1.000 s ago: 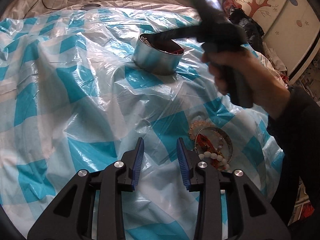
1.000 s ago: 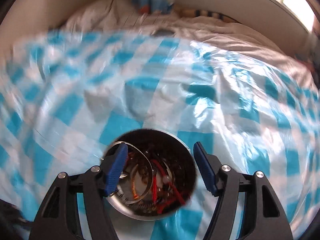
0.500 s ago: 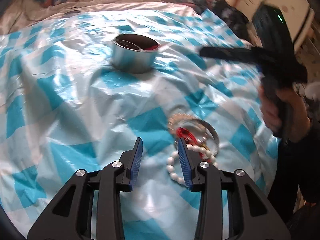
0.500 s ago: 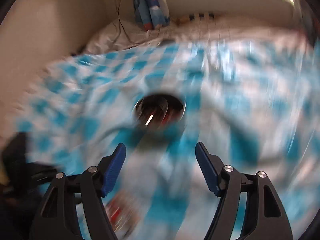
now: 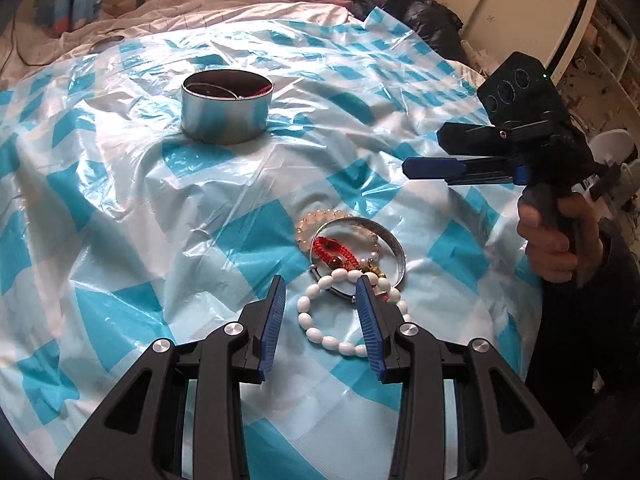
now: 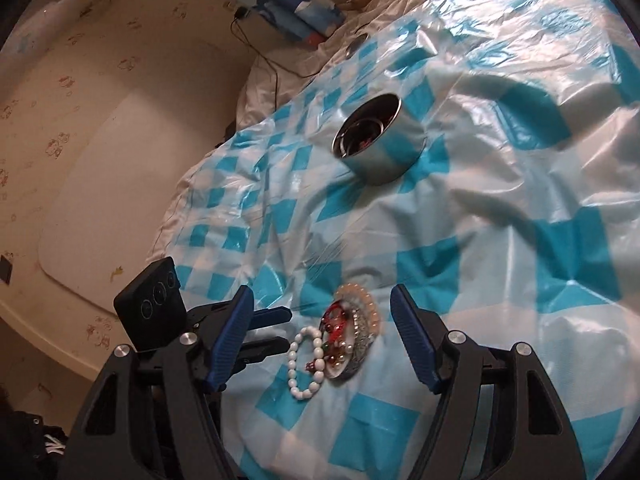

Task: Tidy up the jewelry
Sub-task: 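Grasp the white bead bracelet with the left gripper while the right grasps the silver bangle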

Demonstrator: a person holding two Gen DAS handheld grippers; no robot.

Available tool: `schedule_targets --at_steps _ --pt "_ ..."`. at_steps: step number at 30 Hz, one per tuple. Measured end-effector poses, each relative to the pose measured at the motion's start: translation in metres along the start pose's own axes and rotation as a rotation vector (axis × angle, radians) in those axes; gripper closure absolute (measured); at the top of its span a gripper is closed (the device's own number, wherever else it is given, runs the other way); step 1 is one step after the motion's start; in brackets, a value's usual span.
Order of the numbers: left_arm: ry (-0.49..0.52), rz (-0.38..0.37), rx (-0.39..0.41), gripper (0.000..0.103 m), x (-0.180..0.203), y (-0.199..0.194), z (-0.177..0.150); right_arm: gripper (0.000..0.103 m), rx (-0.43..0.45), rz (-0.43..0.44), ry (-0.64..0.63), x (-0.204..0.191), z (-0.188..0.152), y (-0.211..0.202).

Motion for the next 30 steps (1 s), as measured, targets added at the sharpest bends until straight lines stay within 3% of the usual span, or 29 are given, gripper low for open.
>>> schedule_targets --at_steps 5,7,8,9,13,17,20,25,30 --pt "0.054 0.016 -0.047 0.069 0.011 0.013 -0.008 0.056 -0.05 -0.014 -0.037 -0.004 -0.006 0.012" --pt "0.053 0.047 -0.061 0.079 0.009 0.017 -0.01 0.061 -0.087 -0.048 -0.057 -0.004 -0.009 0.021" --pt "0.047 0.062 -0.064 0.091 0.007 0.017 -0.01 0.066 -0.109 -0.074 -0.075 -0.004 -0.011 0.026" --pt "0.036 0.064 -0.064 0.096 0.004 0.017 -0.01 0.069 -0.123 -0.089 -0.09 -0.005 -0.013 0.03" --pt "0.02 0.059 -0.046 0.096 0.0 0.01 -0.009 0.078 -0.165 -0.169 -0.172 -0.01 -0.018 0.043" --pt "0.018 0.042 -0.032 0.097 0.0 0.004 -0.008 0.095 -0.192 -0.26 -0.259 -0.015 -0.022 0.049" --pt "0.02 0.032 -0.008 0.097 0.0 -0.003 -0.005 0.096 -0.181 -0.277 -0.305 -0.021 -0.023 0.047" --pt "-0.001 0.023 0.023 0.097 -0.005 -0.012 0.0 0.101 -0.131 -0.236 -0.273 -0.021 -0.017 0.038" --pt "-0.002 0.056 -0.018 0.096 -0.008 -0.002 -0.002 0.101 -0.144 -0.249 -0.254 -0.018 -0.015 0.038"
Point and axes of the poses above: each gripper's, at about its wrist camera, not at the fingertips, and y roughly the way its jaws point, x to its right, z to its top, the point moved 2 cm from there along y, roughly the way its jaws point, and after that the axes turned 11 degrees about -y, right-handed, at the moved point
